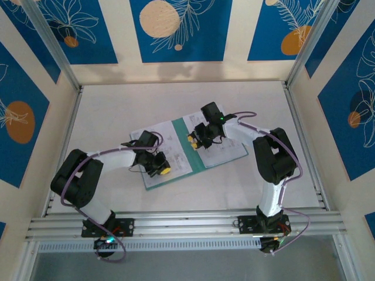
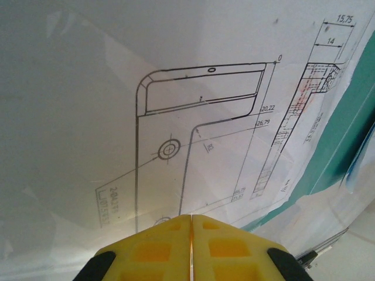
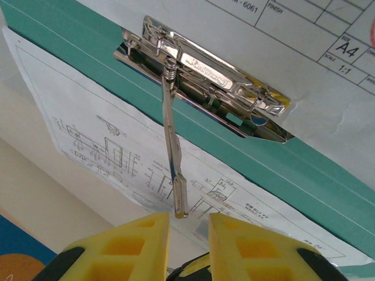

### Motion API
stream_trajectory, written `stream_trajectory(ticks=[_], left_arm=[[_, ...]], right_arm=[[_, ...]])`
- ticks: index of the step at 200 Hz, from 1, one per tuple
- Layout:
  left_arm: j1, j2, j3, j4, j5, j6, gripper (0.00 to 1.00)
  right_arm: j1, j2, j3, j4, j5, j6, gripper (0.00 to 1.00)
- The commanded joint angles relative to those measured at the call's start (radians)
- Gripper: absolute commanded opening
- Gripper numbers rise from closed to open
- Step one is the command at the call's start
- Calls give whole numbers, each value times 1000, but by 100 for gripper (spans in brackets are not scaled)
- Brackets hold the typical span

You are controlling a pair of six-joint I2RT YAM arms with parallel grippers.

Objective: Put the files into the folder

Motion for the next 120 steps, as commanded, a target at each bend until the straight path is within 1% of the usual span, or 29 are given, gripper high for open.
stream_trajectory(ticks=[1,34,120], left_arm=[[7,-15,-1,-25,15,30,8],[7,-9,5,-22,17,30,8],[7,-16,5,-24,16,29,7]], right_arm=[[-10,6,15,-17,-9,19,22],[-15,8,9,-21,-1,14,18],[-23,31,25,-13,2,16,18]])
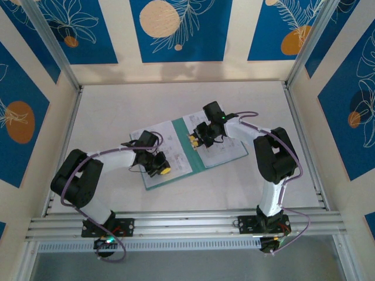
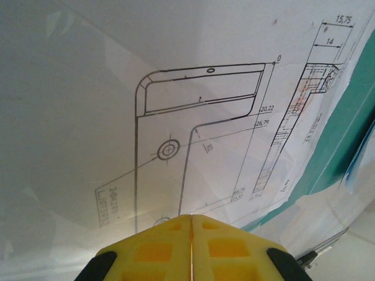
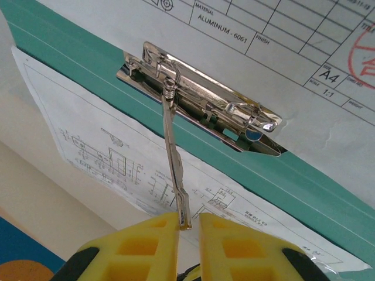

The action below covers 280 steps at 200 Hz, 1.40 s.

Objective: Put the files into the folder

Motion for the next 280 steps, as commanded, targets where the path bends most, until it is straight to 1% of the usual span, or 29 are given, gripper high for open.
stream_trajectory(ticks=[1,53,94,120,177,223,253,280], left_arm=[[7,-16,5,-25,17,29,7],[7,-9,5,-18,20,29,7],[7,-6,6,-12,23,26,7],[8,-6,6,-11,25,24,7],[5,-19,11,-8,41,7,7],[3,-25,24,-11,58,11,7],[-12,10,52,-14,85,27,7],[-25,34,74,-25,84,38,7]], right_arm=[[-5,24,26,-13,0,14,18],[1,33,39,-16,0,13,18],[2,38,41,-17,0,16,16],[3,44,49,-23,4,15,12],[-14,63,49,-58,30,-17,0],[-51,61,30,-47,43,-80,0],[-65,56,17,-29,37,-98,0],[-78,52,3,-18,35,-116,0]])
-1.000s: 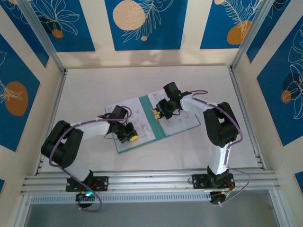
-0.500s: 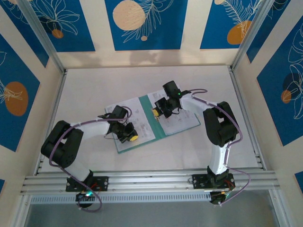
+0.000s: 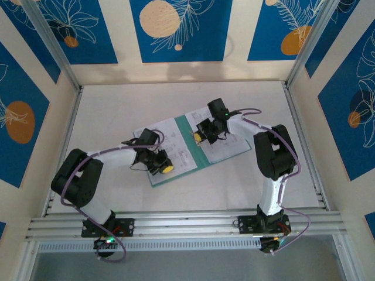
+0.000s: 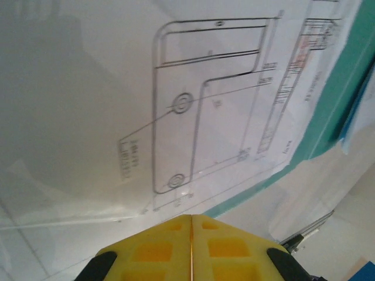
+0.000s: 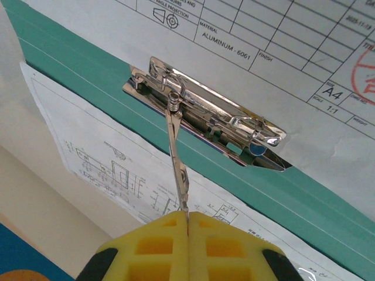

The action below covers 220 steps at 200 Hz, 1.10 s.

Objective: Put the files into the folder

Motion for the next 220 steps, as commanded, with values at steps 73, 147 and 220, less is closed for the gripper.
stream_trajectory(ticks=[73,147,220], left_arm=[[-27,133,129,-25,12,37,7],[-30,171,102,-16,-27,-4,6],[-31,183,88,-41,-53,-6,6]], right_arm=[[-42,11,-105,39,25,-59,0],[-53,0,-200,139,61,-57,0],[-72,4,-296,302,60,-40,0]])
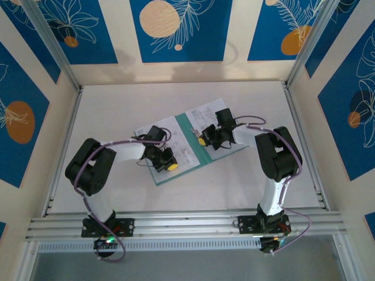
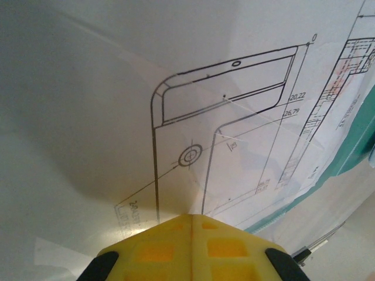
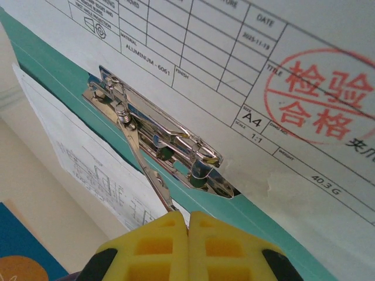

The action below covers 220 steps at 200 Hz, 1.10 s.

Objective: Put the files into the folder

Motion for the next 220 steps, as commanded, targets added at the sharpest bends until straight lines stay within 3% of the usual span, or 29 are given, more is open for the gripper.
stream_trajectory(ticks=[1,220], left_arm=[[-7,21,-19,-48,-41,-13,6],[-5,21,-23,-70,-53,2,4]], right_arm=[[-22,37,-49,-29,91,13,0],[-31,104,-19,-127,169,-10,0]])
